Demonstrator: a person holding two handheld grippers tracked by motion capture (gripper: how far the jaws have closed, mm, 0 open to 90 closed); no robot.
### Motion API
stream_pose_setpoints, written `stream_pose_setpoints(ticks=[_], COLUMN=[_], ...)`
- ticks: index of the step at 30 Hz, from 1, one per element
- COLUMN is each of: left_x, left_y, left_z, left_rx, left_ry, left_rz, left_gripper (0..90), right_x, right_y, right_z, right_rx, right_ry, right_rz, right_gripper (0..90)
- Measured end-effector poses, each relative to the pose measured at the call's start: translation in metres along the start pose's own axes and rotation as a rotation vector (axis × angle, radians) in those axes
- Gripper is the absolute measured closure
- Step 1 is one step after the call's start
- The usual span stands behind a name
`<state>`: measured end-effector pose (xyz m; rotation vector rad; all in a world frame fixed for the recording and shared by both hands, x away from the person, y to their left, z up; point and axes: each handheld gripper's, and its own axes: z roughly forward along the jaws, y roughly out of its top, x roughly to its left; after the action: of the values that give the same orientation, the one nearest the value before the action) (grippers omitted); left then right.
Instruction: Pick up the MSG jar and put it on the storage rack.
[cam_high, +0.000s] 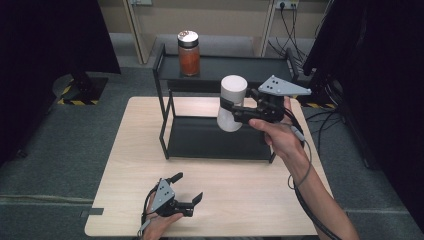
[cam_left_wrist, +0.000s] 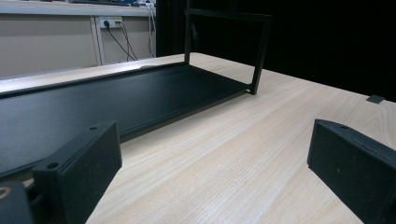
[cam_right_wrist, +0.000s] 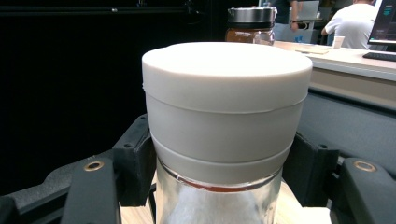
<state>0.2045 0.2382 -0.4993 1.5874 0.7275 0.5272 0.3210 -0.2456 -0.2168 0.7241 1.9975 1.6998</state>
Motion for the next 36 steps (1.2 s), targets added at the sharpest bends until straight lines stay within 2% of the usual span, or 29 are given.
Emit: stream_pose_setpoints(ticks=[13,36], left_x=[0.000,0.000], left_y=[0.000,0.000], left_z=[0.000,0.000], left_rx=[-0.003,0.000], left_ry=[0.000,-0.002], left_rz=[-0.002,0.000], left_gripper=[2.4,2.4], right_x=[-0.002,-0.007], right_y=[0.021,0.060], right_z=[0.009,0.028], right_rx=[0.000,0.008], right_ry=[-0.030,-0.127], right_rz=[-0.002,0.011], right_gripper=[35.4,35.4])
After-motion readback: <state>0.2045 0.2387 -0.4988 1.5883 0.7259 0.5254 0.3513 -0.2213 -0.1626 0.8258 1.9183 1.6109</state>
